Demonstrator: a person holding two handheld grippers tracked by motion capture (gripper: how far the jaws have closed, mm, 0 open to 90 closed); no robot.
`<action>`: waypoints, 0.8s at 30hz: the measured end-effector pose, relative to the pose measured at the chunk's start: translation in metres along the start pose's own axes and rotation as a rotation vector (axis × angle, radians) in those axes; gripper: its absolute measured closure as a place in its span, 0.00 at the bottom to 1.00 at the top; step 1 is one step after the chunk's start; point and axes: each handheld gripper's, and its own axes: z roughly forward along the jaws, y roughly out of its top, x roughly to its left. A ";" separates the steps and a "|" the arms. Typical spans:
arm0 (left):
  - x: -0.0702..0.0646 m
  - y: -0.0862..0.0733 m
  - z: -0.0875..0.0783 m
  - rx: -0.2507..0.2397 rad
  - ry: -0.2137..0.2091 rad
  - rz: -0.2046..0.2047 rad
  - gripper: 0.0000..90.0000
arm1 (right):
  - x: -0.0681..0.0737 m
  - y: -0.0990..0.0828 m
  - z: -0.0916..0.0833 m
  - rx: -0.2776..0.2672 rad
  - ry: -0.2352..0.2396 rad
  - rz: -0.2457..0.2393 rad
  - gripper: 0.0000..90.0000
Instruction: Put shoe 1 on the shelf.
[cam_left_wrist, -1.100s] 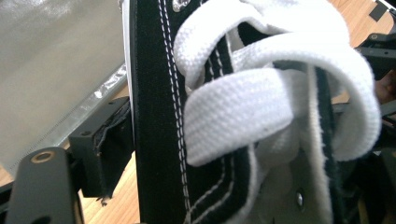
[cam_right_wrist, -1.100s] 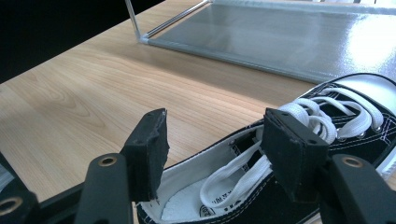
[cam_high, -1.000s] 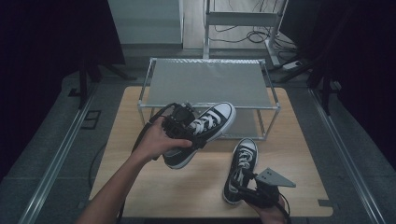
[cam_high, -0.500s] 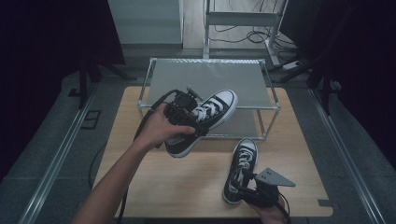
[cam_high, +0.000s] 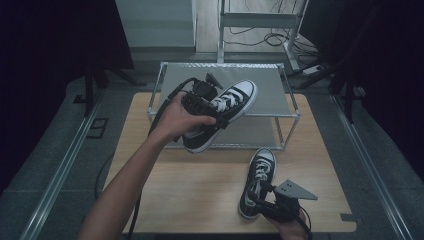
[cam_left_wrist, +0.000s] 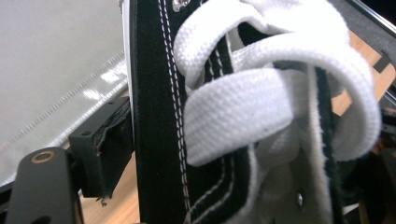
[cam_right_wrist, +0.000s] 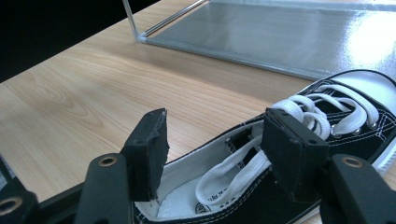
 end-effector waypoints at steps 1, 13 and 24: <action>0.001 0.003 0.000 0.002 0.005 -0.003 0.20 | 0.000 0.000 0.000 0.002 0.001 0.001 0.45; 0.025 0.034 0.013 0.039 0.044 -0.073 0.20 | -0.002 0.000 -0.002 0.002 -0.001 0.012 0.45; 0.058 0.063 0.030 0.055 0.120 -0.210 0.20 | -0.005 -0.001 -0.003 0.000 -0.012 0.023 0.45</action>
